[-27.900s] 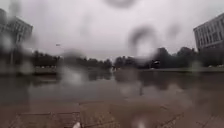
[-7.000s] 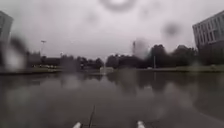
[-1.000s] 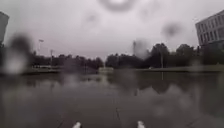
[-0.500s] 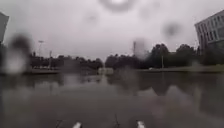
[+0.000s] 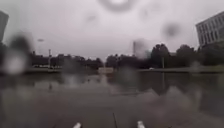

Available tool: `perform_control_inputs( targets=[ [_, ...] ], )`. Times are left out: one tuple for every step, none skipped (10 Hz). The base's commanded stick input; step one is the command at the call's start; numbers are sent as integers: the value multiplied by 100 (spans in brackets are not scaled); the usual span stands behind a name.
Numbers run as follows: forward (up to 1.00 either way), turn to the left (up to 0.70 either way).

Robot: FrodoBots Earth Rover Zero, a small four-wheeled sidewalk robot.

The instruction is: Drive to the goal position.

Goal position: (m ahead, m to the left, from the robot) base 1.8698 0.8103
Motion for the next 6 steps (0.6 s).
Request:
perform_control_inputs(
  targets=[
    [69, 1],
    [69, 1],
    [69, 1],
    [26, 0],
    [12, 0],
    [38, 1]
  ],
)
